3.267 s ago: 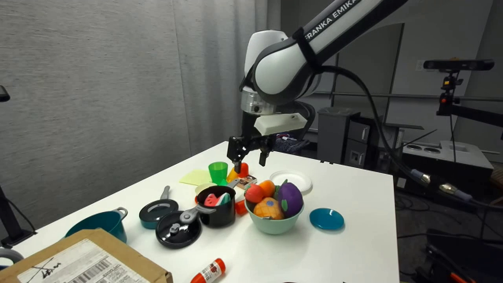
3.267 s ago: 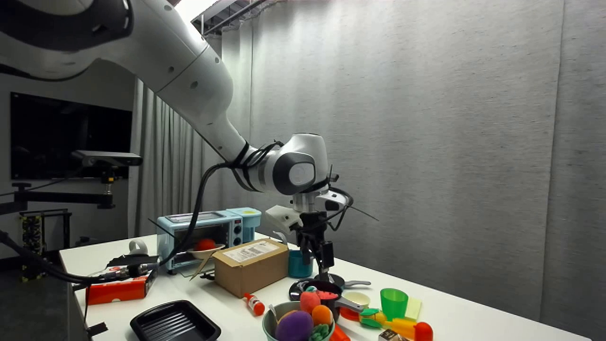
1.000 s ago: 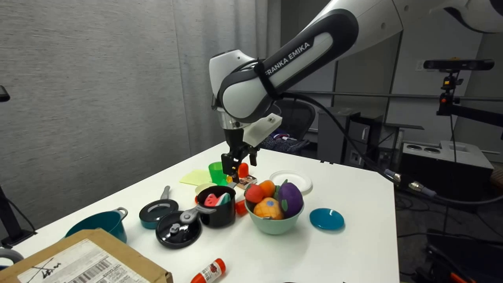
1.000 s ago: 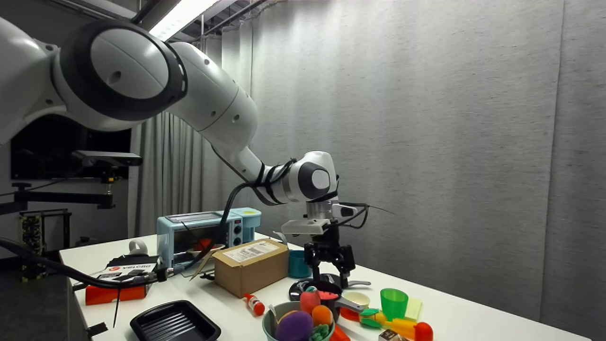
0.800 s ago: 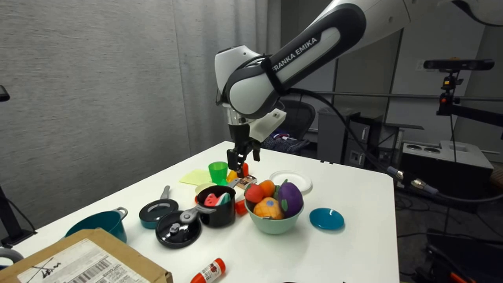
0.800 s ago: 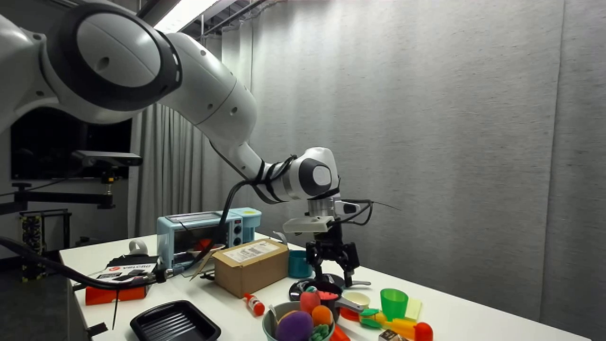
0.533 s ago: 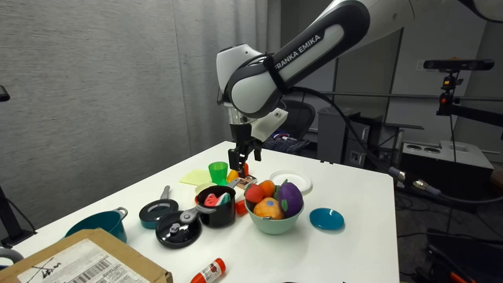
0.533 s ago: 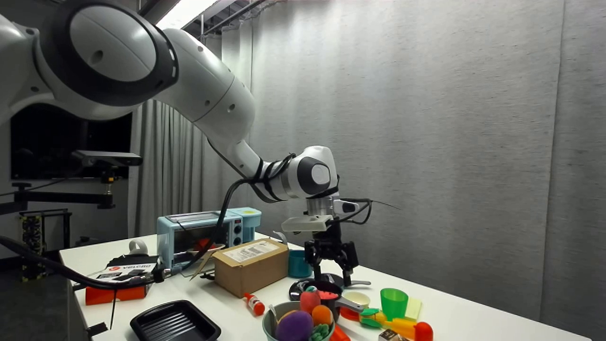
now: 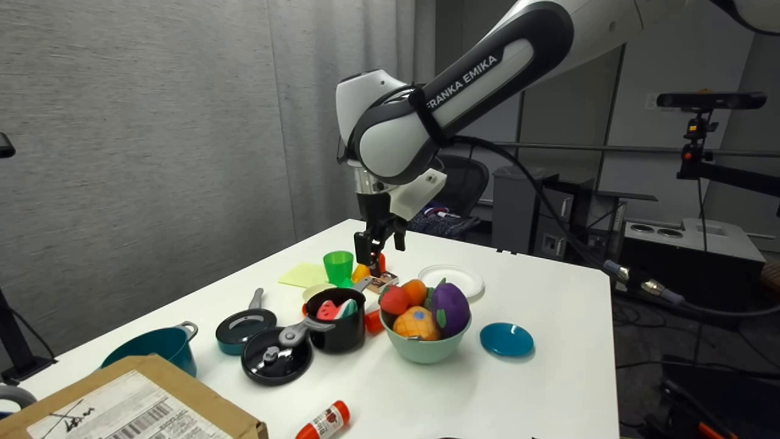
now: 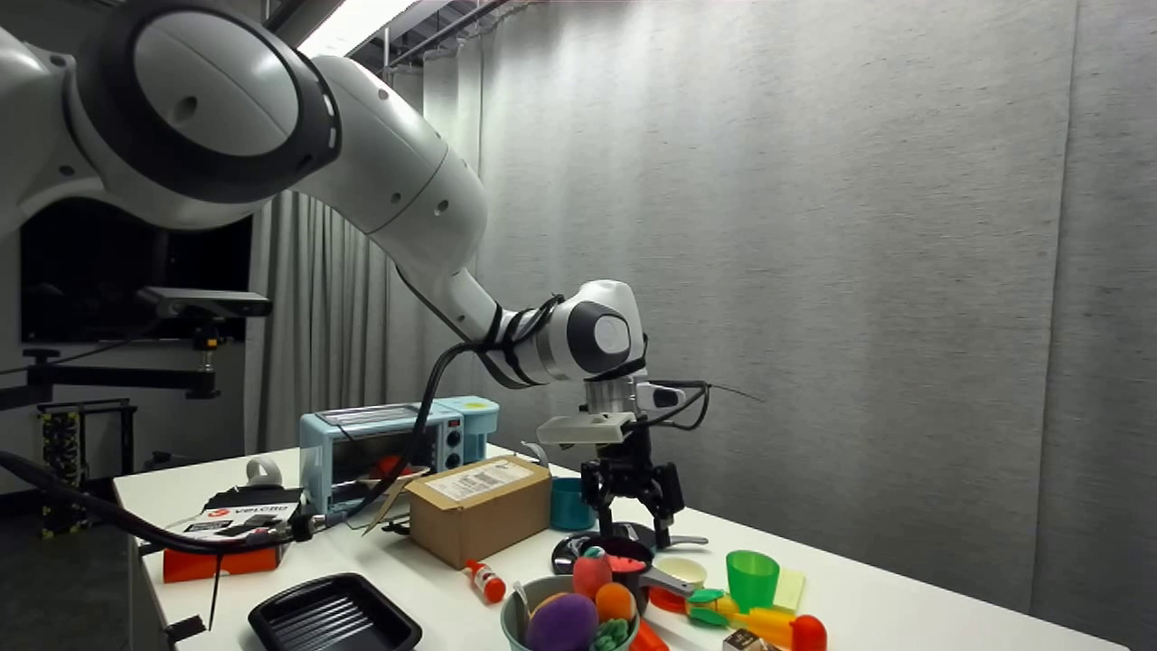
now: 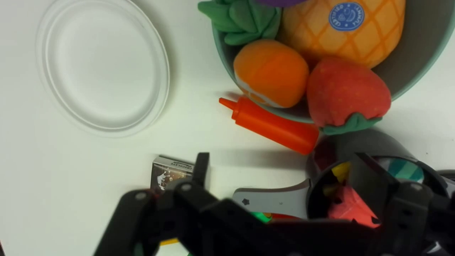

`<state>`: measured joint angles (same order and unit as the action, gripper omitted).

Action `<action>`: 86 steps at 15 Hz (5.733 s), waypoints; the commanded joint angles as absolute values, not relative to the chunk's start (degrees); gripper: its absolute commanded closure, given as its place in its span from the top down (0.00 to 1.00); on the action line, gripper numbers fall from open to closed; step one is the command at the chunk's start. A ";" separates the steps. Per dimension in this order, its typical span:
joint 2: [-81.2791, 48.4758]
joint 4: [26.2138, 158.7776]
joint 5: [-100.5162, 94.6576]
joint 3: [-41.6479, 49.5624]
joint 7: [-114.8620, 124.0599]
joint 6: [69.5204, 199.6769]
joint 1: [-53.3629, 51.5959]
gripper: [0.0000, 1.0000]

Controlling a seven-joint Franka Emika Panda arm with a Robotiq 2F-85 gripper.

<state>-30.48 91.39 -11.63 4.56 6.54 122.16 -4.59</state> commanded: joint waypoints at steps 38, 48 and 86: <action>-13.59 113.02 -7.36 -4.88 -19.51 122.30 -2.01 0.04; -11.70 115.23 -9.08 -4.58 -25.28 120.65 -2.57 0.15; -19.13 112.23 -10.42 -13.78 -34.91 117.68 -10.35 0.99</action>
